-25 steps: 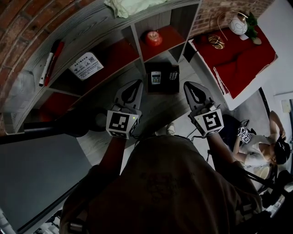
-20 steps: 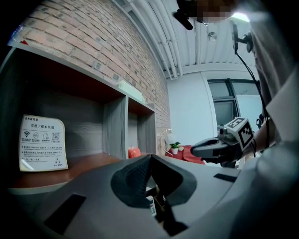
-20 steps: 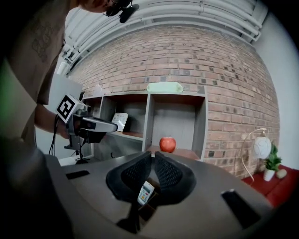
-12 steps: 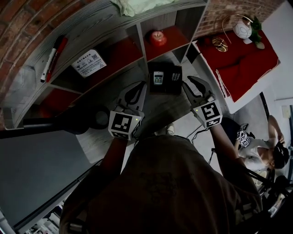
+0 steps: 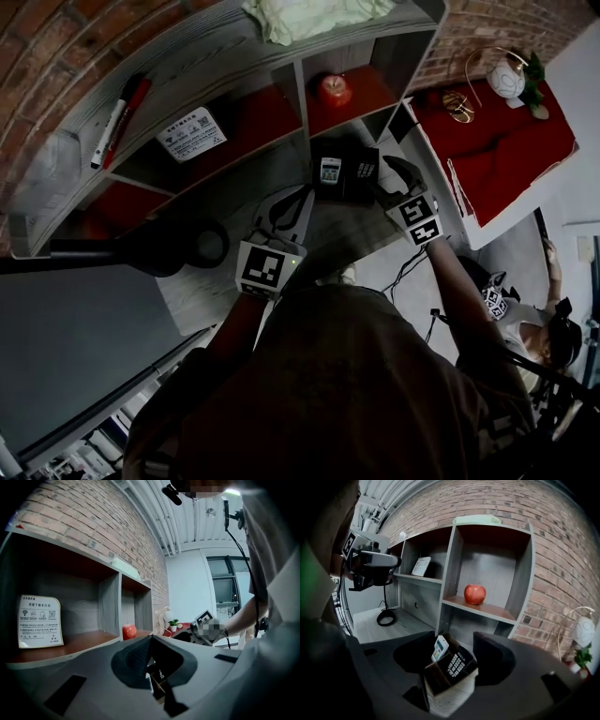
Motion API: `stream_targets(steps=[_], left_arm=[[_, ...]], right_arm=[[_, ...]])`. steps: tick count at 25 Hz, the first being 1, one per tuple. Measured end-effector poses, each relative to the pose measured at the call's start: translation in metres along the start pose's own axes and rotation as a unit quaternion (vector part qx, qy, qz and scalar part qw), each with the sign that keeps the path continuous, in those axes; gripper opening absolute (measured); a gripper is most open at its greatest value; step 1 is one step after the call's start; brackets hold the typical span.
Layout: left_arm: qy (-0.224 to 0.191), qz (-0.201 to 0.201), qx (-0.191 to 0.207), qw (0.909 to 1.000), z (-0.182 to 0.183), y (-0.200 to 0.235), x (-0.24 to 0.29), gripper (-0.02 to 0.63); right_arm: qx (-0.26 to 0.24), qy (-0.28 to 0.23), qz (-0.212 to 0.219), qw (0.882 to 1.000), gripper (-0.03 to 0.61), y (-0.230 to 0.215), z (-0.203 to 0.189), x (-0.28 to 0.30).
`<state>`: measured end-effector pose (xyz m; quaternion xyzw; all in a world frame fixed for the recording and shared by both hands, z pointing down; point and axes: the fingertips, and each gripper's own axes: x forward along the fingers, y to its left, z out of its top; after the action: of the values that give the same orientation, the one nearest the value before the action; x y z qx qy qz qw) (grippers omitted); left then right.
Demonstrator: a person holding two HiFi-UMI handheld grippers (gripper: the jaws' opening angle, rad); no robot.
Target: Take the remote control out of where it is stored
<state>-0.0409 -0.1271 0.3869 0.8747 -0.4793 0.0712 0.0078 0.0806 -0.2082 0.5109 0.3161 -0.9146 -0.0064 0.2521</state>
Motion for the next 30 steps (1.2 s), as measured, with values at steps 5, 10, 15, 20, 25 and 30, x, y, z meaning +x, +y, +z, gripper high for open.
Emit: stream_targets(steps=[5, 10, 15, 20, 25, 30], left_arm=[[0.000, 0.004, -0.007, 1.0000, 0.000, 0.000, 0.002, 0.012], [0.006, 0.012, -0.008, 0.9999, -0.004, 0.004, 0.003, 0.012], [0.010, 0.012, -0.012, 0.9998, -0.007, 0.003, 0.007, 0.012], [0.014, 0.009, -0.013, 0.9998, -0.008, 0.002, 0.010, 0.012], [0.023, 0.006, -0.011, 0.9996, -0.012, 0.001, 0.011, 0.012], [0.035, 0.014, -0.014, 0.9992, -0.016, 0.007, 0.008, 0.012]], right_arm=[[-0.012, 0.034, 0.018, 0.999, 0.253, -0.010, -0.021, 0.029], [-0.002, 0.087, 0.040, 0.995, 0.262, -0.012, -0.055, 0.052], [0.005, 0.112, 0.041, 0.993, 0.272, -0.020, -0.075, 0.066], [0.008, 0.130, 0.054, 0.990, 0.272, -0.022, -0.094, 0.079], [0.010, 0.135, 0.067, 0.988, 0.272, -0.018, -0.097, 0.088], [0.015, 0.152, 0.084, 0.985, 0.272, -0.010, -0.105, 0.097]])
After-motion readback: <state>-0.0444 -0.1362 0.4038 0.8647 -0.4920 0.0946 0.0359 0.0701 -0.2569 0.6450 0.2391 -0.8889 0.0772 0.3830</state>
